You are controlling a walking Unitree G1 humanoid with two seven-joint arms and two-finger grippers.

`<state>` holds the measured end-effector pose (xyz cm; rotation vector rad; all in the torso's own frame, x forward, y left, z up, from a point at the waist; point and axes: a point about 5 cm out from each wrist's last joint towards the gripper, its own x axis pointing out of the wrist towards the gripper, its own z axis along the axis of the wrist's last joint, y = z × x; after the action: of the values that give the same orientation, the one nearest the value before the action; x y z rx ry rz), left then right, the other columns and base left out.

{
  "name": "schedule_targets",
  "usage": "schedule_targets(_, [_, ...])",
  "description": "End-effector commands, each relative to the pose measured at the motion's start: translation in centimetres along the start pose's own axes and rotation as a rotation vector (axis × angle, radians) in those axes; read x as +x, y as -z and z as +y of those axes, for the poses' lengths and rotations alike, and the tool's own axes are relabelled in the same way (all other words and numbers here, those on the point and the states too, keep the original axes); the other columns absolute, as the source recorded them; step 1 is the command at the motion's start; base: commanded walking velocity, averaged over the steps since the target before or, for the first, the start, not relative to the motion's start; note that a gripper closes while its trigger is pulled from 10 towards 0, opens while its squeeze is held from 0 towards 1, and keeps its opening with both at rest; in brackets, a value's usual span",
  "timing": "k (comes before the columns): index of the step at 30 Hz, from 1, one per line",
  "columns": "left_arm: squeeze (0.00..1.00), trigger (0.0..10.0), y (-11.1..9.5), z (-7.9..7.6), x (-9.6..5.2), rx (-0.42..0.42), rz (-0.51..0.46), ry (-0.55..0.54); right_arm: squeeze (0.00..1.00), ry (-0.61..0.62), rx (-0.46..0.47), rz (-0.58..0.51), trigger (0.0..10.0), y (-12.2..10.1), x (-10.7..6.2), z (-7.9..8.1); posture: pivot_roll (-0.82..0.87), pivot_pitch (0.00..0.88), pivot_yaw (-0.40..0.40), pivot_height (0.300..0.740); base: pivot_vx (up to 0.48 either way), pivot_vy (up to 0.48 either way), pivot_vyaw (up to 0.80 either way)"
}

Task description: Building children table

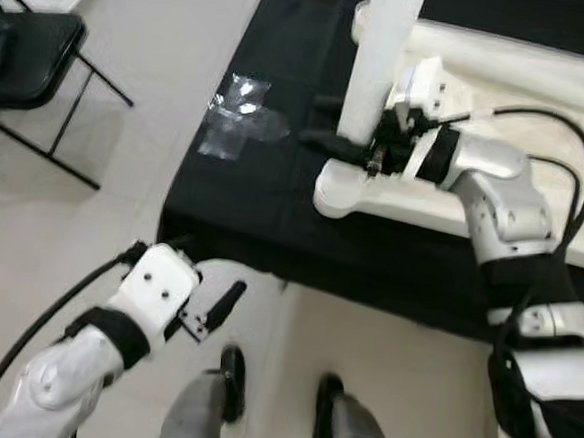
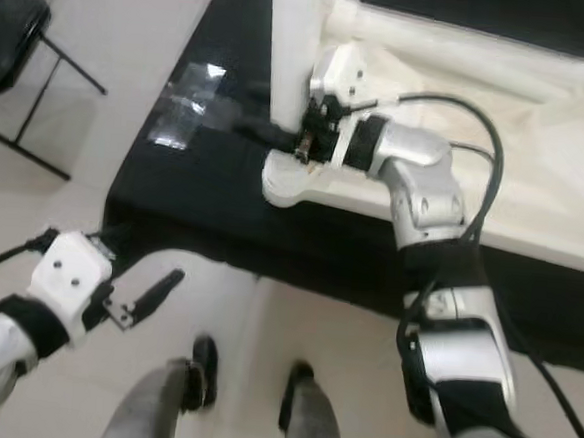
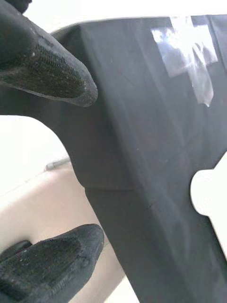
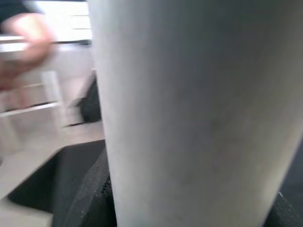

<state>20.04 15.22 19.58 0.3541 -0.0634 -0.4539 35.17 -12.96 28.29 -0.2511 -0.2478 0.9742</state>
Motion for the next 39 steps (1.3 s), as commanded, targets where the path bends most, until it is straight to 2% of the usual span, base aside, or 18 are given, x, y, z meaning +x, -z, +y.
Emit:
schedule_targets(1, [0.0, 10.0, 0.4, -0.1, -0.3, -0.007, 0.014, -0.004, 0.0, 0.249, 0.171, 0.335, 10.0, 7.3, -2.4, 1.3, 0.1, 0.401, -0.077, 0.74, 0.0, 0.0, 0.0])
schedule_targets(2, [0.0, 10.0, 0.4, -0.1, -0.3, -0.007, 0.014, -0.004, 0.0, 0.249, 0.171, 0.335, 10.0, 7.3, -2.4, 1.3, 0.1, 0.401, -0.077, 0.74, 0.0, 0.0, 0.0])
schedule_targets(3, [0.0, 10.0, 0.5, -0.1, -0.2, -0.011, 0.013, -0.005, 0.0, 0.528, 0.196, 0.352, 10.0, 8.5, -3.3, 3.3, 0.09, 0.396, -0.069, 0.74, 0.0, 0.0, 0.0])
schedule_targets(4, [0.0, 10.0, 0.5, -0.1, -0.2, -0.011, 0.013, -0.005, 0.0, 0.528, 0.196, 0.352, 10.0, 8.5, -3.3, 3.3, 0.09, 0.396, -0.069, 0.74, 0.0, 0.0, 0.0])
schedule_targets(5, [0.0, 10.0, 0.5, -0.1, -0.2, -0.015, 0.011, -0.003, 0.0, 0.635, 0.218, 0.349, 10.0, 8.7, -3.6, 4.2, 0.09, 0.392, -0.065, 0.74, 0.0, 0.0, 0.0])
schedule_targets(6, [0.0, 10.0, 0.5, -0.2, -0.1, -0.017, 0.009, -0.002, 0.0, 0.682, 0.235, 0.342, 10.0, 8.8, -3.7, 4.6, 0.09, 0.392, -0.065, 0.74, 0.0, 0.0, 0.0])
schedule_targets(8, [0.0, 10.0, 0.5, -0.2, 0.0, -0.016, 0.007, 0.003, 0.0, 0.703, 0.262, 0.329, 10.0, 8.7, -3.2, 5.2, 0.09, 0.384, -0.06, 0.74, 0.0, 0.0, 0.0])
schedule_targets(9, [0.0, 10.0, 0.4, -0.3, 0.2, -0.014, 0.002, 0.008, 0.0, 0.718, 0.324, 0.287, 10.0, 8.4, -1.8, 5.9, 0.09, 0.378, -0.061, 0.74, 0.0, 0.0, 0.0])
schedule_targets(10, [0.0, 10.0, 0.4, -0.3, 0.2, -0.014, 0.002, 0.008, 0.0, 0.718, 0.324, 0.287, 10.0, 8.4, -1.8, 5.9, 0.09, 0.378, -0.061, 0.74, 0.0, 0.0, 0.0])
schedule_targets(15, [0.0, 10.0, 0.3, 0.0, 0.4, -0.009, -0.008, 0.0, 0.0, 0.746, 0.377, 0.216, 10.0, 7.3, 0.7, 6.5, 0.11, 0.374, -0.06, 0.74, 0.0, 0.0, 0.0])
schedule_targets(24, [0.0, 10.0, 0.2, 0.1, 0.5, -0.001, -0.014, -0.005, 0.0, 0.807, 0.37, 0.225, 10.0, 6.7, 1.2, 7.1, 0.11, 0.371, -0.06, 0.74, 0.0, 0.0, 0.0])
schedule_targets(30, [0.0, 10.0, -0.1, 0.6, 0.7, 0.007, -0.032, -0.019, 0.0, 0.807, 0.383, 0.179, 10.0, 6.2, 1.4, 6.9, 0.11, 0.37, -0.058, 0.74, 0.0, 0.0, 0.0])
schedule_targets(32, [0.0, 10.0, -0.3, 1.0, 0.7, 0.015, -0.04, -0.03, 0.0, 0.761, 0.403, 0.093, 10.0, 5.3, 1.7, 6.7, 0.11, 0.367, -0.054, 0.74, 0.0, 0.0, 0.0])
schedule_targets(35, [0.0, 10.0, -0.4, 1.1, 0.7, 0.018, -0.042, -0.034, 0.0, 0.737, 0.41, 0.058, 10.0, 5.0, 1.9, 6.6, 0.11, 0.367, -0.054, 0.74, 0.0, 0.0, 0.0])
schedule_targets(36, [0.0, 10.0, -0.5, 1.3, 0.7, 0.021, -0.047, -0.038, 0.0, 0.677, 0.399, -0.023, 10.0, 3.8, 2.1, 6.4, 0.1, 0.365, -0.052, 0.74, 0.0, 0.0, 0.0])
schedule_targets(37, [0.0, 10.0, -0.7, 1.6, 0.8, 0.024, -0.054, -0.044, 0.0, 0.537, 0.343, -0.114, 10.0, 2.0, 2.7, 6.3, 0.11, 0.365, -0.051, 0.74, 0.0, 0.0, 0.0])
schedule_targets(38, [0.0, 10.0, -0.7, 1.6, 0.8, 0.024, -0.054, -0.044, 0.0, 0.537, 0.343, -0.114, 10.0, 2.0, 2.7, 6.3, 0.11, 0.365, -0.051, 0.74, 0.0, 0.0, 0.0])
schedule_targets(39, [0.0, 10.0, -0.7, 1.6, 0.8, 0.024, -0.057, -0.045, 0.0, 0.419, 0.271, -0.136, 10.0, 1.1, 3.0, 6.6, 0.1, 0.363, -0.048, 0.74, 0.0, 0.0, 0.0])
